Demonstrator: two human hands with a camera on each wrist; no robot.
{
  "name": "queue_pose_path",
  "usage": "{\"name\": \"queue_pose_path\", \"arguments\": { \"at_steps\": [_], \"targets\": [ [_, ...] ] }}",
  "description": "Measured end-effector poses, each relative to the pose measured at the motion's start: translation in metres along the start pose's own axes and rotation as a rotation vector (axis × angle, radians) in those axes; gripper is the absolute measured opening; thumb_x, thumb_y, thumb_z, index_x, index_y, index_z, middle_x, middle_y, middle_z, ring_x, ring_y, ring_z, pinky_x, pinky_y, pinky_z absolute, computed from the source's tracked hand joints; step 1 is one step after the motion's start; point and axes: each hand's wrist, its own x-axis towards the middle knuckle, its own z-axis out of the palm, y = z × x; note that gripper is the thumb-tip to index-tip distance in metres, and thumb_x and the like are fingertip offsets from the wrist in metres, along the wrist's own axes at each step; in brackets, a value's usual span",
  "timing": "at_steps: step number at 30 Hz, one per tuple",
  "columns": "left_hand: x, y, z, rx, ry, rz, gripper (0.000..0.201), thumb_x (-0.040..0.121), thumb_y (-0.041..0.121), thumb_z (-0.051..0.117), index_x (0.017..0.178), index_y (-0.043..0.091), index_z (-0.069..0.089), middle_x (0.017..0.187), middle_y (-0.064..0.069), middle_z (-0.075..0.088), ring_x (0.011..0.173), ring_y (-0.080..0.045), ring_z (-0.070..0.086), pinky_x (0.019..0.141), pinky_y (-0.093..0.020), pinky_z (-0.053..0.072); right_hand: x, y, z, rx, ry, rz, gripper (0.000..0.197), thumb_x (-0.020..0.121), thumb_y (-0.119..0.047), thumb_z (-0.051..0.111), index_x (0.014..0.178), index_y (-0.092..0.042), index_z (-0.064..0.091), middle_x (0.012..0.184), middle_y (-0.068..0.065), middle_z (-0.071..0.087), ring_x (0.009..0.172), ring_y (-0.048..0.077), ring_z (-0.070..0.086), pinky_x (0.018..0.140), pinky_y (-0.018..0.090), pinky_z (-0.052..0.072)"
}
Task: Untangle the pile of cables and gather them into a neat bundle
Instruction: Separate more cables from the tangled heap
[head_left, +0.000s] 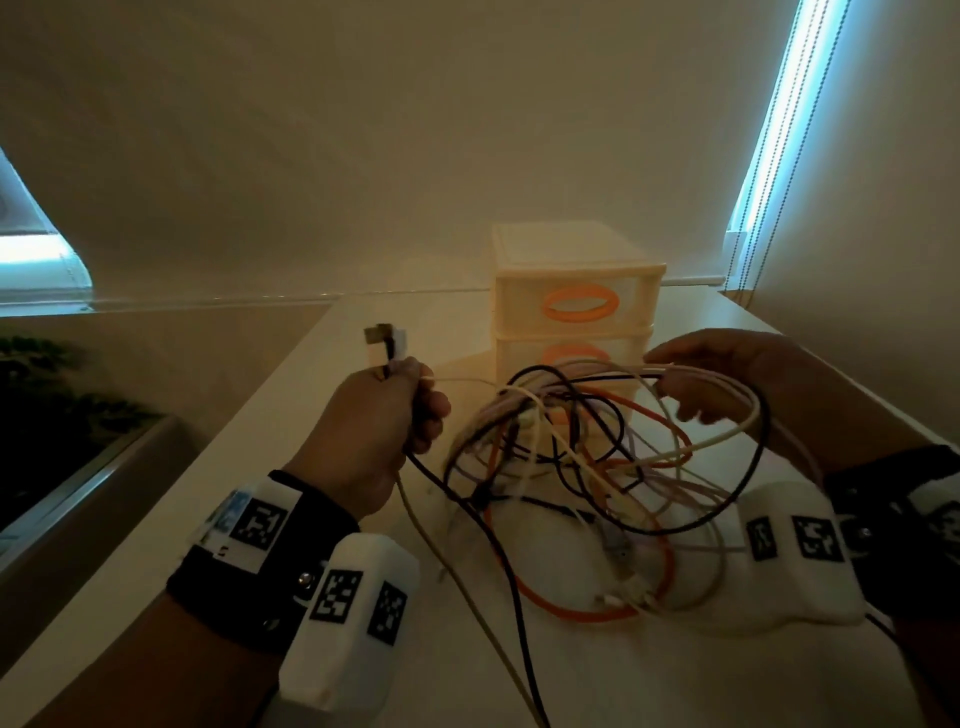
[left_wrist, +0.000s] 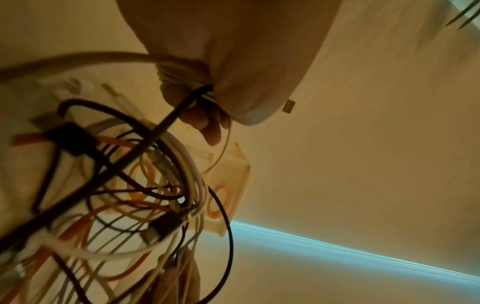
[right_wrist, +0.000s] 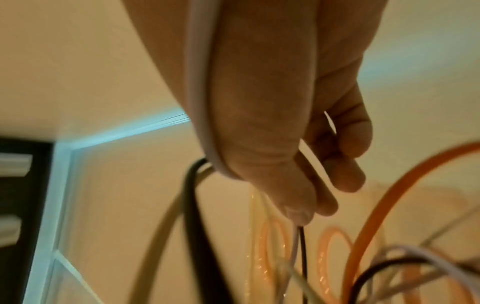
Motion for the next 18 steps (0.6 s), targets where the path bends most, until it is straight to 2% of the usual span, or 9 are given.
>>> {"name": "queue_pose_path", "arguments": {
  "at_steps": [1,2,3,5,8,11,13,16,18],
  "targets": [
    [-0.003,-0.001,0.003,0.038,-0.031,-0.002,0.032,0.11,0.028,0.038,0.09,0.012,0.058,0.057,0.0,0.061,0.055,-0.016,0.05,0.054,-0.028,0.037,-0.003,-0.004,-0.003,-0.082,0.01,-0.012,0.052,0.065,-0.069,0.076,0.103,-0.033,0.071,0.089,0.0,0.076,0.076,0.022,0.073,0.062,0.026,0.057],
    [-0.006,-0.002,0.006,0.077,-0.052,0.006,0.032,0.11,0.028,0.038,0.09,0.011,0.057,0.057,0.001,0.061,0.054,-0.016,0.049,0.053,-0.027,0.037,-0.004,-0.008,-0.006,-0.142,0.011,-0.015,0.031,0.075,-0.046,0.079,0.103,-0.036,0.07,0.087,-0.005,0.075,0.077,0.022,0.073,0.062,0.025,0.057],
    [-0.008,-0.003,0.008,0.117,-0.06,0.023,0.032,0.11,0.028,0.037,0.091,0.011,0.057,0.057,0.002,0.061,0.052,-0.014,0.05,0.051,-0.025,0.037,-0.005,-0.01,-0.008,-0.195,-0.013,-0.031,0.029,0.081,-0.019,0.078,0.104,-0.035,0.07,0.087,-0.01,0.074,0.078,0.019,0.073,0.063,0.025,0.058],
    [-0.009,-0.006,0.011,0.17,-0.056,0.064,0.033,0.11,0.027,0.036,0.092,0.01,0.057,0.055,0.004,0.062,0.048,-0.01,0.049,0.048,-0.024,0.038,-0.007,-0.02,-0.008,-0.259,-0.046,-0.09,0.047,0.084,0.013,0.065,0.105,-0.029,0.071,0.091,-0.016,0.072,0.081,0.012,0.072,0.07,0.024,0.059],
    [-0.01,-0.008,0.013,0.177,-0.045,0.076,0.036,0.11,0.027,0.036,0.091,0.006,0.058,0.053,0.004,0.062,0.043,-0.009,0.047,0.045,-0.023,0.038,-0.009,-0.032,-0.009,-0.244,0.087,-0.14,0.066,0.078,0.029,0.045,0.097,-0.028,0.071,0.088,-0.013,0.071,0.083,0.009,0.07,0.071,0.02,0.057],
    [-0.012,-0.011,0.017,0.179,-0.031,0.085,0.038,0.11,0.027,0.036,0.09,0.004,0.059,0.054,0.001,0.061,0.041,-0.008,0.047,0.042,-0.02,0.039,-0.012,-0.048,-0.006,-0.166,0.236,-0.215,0.067,0.082,0.031,0.041,0.094,-0.03,0.068,0.088,-0.019,0.071,0.082,0.011,0.069,0.071,0.023,0.058],
    [-0.012,-0.012,0.019,0.21,-0.021,0.101,0.039,0.11,0.027,0.037,0.089,0.004,0.06,0.055,0.001,0.062,0.04,-0.007,0.048,0.041,-0.018,0.04,-0.02,-0.069,0.003,-0.074,0.197,-0.306,0.052,0.087,0.025,0.05,0.095,-0.023,0.069,0.086,-0.015,0.072,0.077,0.013,0.071,0.067,0.026,0.06],
    [-0.014,-0.012,0.018,0.269,-0.038,0.124,0.038,0.11,0.025,0.039,0.085,0.005,0.059,0.052,0.005,0.06,0.039,-0.004,0.048,0.04,-0.015,0.038,-0.032,-0.112,0.042,0.02,-0.101,-0.405,0.016,0.09,-0.009,0.067,0.099,-0.021,0.072,0.085,-0.009,0.073,0.074,0.011,0.072,0.063,0.022,0.058],
    [-0.015,-0.01,0.016,0.309,-0.057,0.141,0.037,0.11,0.023,0.038,0.085,0.005,0.059,0.054,0.005,0.059,0.039,-0.002,0.048,0.04,-0.013,0.038,-0.03,-0.119,0.069,-0.211,-0.355,-0.402,0.018,0.089,-0.04,0.068,0.103,-0.031,0.073,0.087,-0.017,0.071,0.078,-0.001,0.068,0.062,0.011,0.053]
  ]
}}
